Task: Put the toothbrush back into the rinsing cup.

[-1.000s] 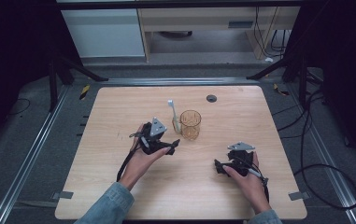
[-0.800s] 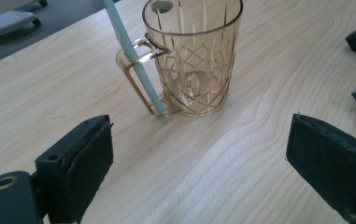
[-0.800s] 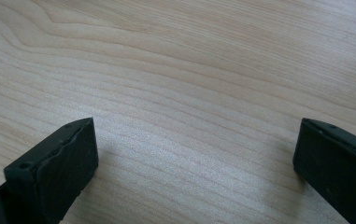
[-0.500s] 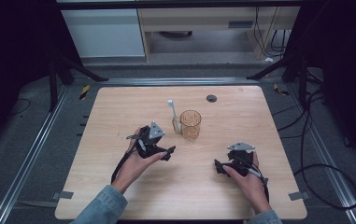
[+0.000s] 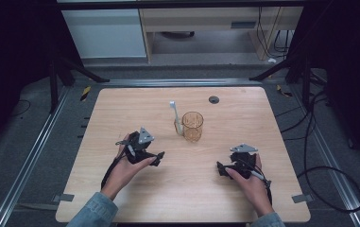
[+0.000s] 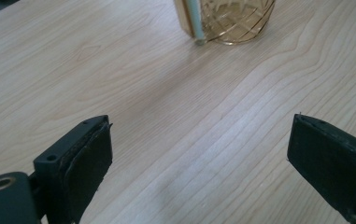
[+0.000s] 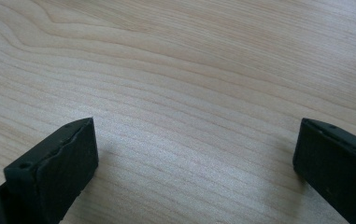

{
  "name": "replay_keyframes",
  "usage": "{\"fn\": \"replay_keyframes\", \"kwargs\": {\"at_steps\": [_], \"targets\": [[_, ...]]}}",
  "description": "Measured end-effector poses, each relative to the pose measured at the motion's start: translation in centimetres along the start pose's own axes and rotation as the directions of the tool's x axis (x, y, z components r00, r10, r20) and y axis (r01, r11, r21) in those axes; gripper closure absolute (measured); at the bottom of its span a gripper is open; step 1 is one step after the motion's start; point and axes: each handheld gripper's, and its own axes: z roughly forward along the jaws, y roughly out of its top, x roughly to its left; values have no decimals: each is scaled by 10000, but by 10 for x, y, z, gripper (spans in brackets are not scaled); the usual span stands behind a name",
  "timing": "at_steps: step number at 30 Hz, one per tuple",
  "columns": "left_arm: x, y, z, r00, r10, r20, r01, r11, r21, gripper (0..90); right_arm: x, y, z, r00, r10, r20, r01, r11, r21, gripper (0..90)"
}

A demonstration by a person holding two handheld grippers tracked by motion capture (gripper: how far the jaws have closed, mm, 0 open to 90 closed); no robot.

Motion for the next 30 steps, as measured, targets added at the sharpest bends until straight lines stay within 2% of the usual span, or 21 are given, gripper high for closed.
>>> {"fn": "replay_keyframes", "kwargs": {"at_steps": [3, 6, 11, 14, 18, 23, 28, 30], "targets": [[7, -7, -6, 9997, -200, -159, 202, 9998, 89, 60, 0, 0, 0, 10000, 19, 17, -19, 10000, -2, 4], [19, -19, -14, 9985, -360, -411, 376, 9985, 386, 56, 1, 0, 0, 10000, 82, 32, -82, 10000, -5, 7], [41, -39, -22, 9949, -739, -689, 797, 9932, 852, 56, 1, 0, 0, 10000, 84, 32, -84, 10000, -3, 7], [53, -49, -25, 9916, -976, -850, 1058, 9896, 974, 56, 1, 0, 0, 10000, 83, 29, -83, 10000, -2, 7], [63, -58, -27, 9880, -1265, -889, 1363, 9840, 1147, 57, 1, 0, 0, 10000, 81, 32, -81, 10000, -5, 7], [71, -65, -28, 9858, -1341, -1015, 1469, 9803, 1319, 57, 1, 0, 0, 10000, 62, 28, -62, 10000, -11, 9], [86, -73, -24, 9783, -1704, -1176, 1875, 9701, 1540, 54, 1, 0, 0, 10000, 61, 25, -61, 10000, -15, 10], [92, -75, -22, 9744, -1870, -1245, 2046, 9676, 1479, 54, 1, 0, 0, 10000, 60, 22, -60, 10000, -16, 10]]}}
